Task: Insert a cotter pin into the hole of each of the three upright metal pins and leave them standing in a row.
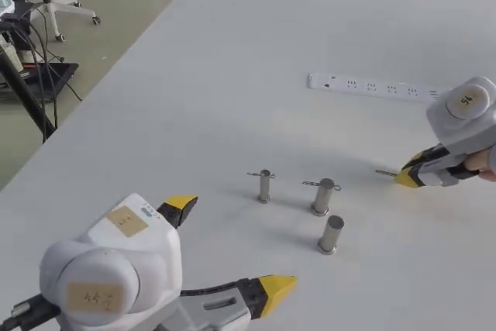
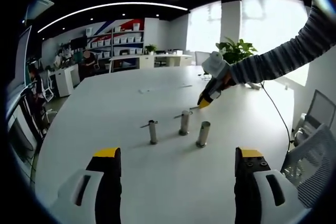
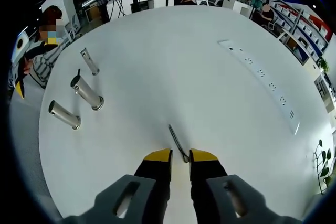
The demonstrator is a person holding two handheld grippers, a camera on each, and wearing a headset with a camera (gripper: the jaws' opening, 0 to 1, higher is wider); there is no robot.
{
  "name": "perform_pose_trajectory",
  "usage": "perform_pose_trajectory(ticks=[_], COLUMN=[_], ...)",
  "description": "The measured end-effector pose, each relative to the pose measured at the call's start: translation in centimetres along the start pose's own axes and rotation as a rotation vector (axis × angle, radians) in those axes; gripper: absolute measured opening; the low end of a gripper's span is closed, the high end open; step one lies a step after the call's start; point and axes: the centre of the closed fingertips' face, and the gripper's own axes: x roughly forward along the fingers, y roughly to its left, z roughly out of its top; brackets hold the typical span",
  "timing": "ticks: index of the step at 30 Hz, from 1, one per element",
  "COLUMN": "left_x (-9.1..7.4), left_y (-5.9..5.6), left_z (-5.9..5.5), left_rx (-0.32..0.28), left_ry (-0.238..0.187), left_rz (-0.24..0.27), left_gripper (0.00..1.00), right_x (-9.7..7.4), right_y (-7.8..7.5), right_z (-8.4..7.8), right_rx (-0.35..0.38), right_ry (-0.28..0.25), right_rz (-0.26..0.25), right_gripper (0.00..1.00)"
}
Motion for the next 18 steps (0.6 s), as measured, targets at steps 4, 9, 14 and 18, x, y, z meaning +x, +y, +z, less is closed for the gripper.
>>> perform_pose_trajectory(ticks=[4,9,14,18], left_x=[0.09,0.16,0.25,0.36], left_y=[0.01,-0.04,-0.18,-0.49], left_z=[0.09,0.01,-0.34,-0.56], left_rx=[0.003,0.002,-0.013,-0.027], left_ry=[0.0,0.006,0.014,0.018], left_rz=[0.0,-0.003,-0.007,-0.019], left_gripper=[0.88,0.86,0.85,0.84], right_x=[0.15,0.06,0.0,-0.01], right_y=[-0.26,-0.31,-0.05,-0.02], right_z=[0.0,-0.19,-0.39,-0.42], right_rx=[0.008,0.003,-0.06,-0.073], right_ry=[0.009,0.047,0.076,0.092], right_rz=[0.003,0.017,0.001,-0.02], right_gripper=[0.02,0.0,0.0,0.0])
